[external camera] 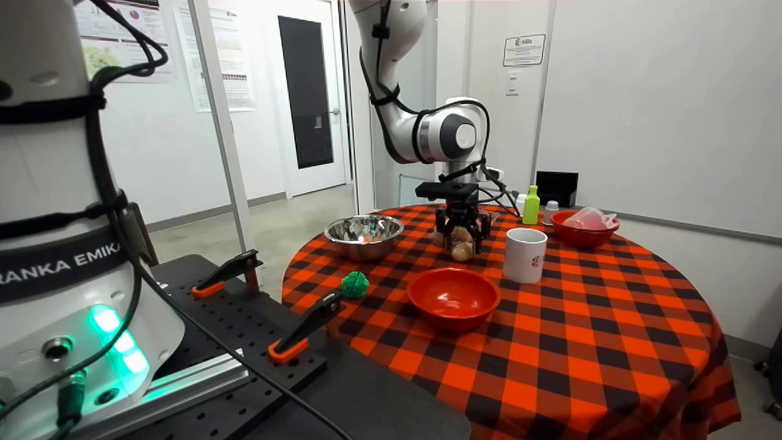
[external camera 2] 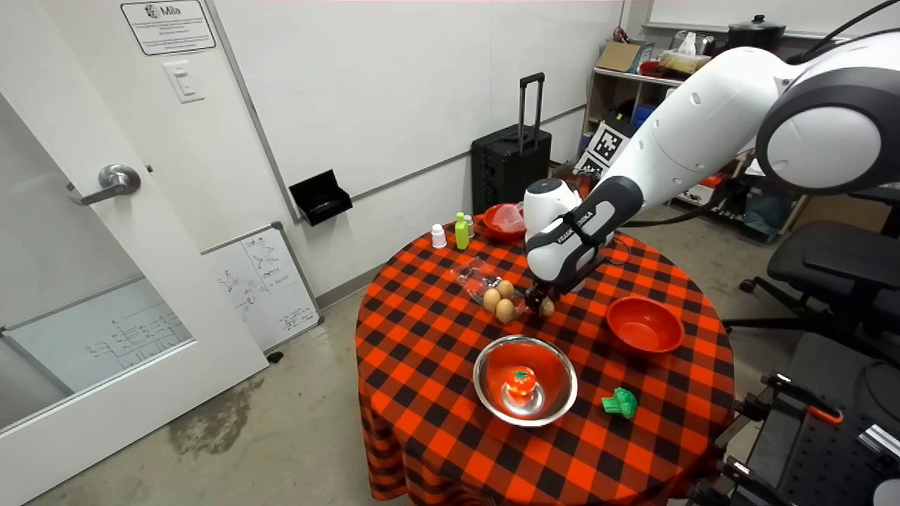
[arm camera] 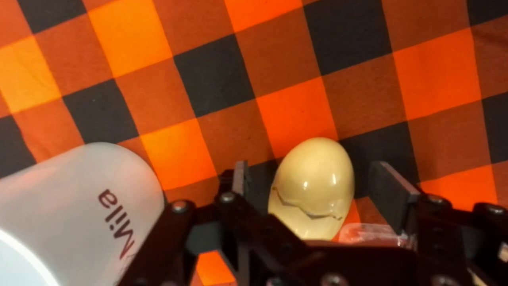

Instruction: Put the egg on the table in the red bowl on the right

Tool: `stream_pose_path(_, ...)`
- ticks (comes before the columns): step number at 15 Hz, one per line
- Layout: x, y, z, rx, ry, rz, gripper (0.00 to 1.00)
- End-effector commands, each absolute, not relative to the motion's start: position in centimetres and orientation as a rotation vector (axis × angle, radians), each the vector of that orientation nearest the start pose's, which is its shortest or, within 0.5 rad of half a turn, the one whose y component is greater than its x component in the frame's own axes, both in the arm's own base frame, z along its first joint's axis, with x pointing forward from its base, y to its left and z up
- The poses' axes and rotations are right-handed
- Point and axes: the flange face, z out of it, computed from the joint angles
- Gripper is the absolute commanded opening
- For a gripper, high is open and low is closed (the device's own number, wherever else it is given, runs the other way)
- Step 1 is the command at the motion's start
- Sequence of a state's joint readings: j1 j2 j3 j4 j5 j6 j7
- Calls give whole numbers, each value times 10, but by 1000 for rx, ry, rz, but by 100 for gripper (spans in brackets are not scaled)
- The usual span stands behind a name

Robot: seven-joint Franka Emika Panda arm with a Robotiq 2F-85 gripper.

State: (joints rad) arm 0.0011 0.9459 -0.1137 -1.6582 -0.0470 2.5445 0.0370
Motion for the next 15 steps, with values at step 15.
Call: stream_pose_path(15, 633, -50, 89, -3212, 49, 139, 23)
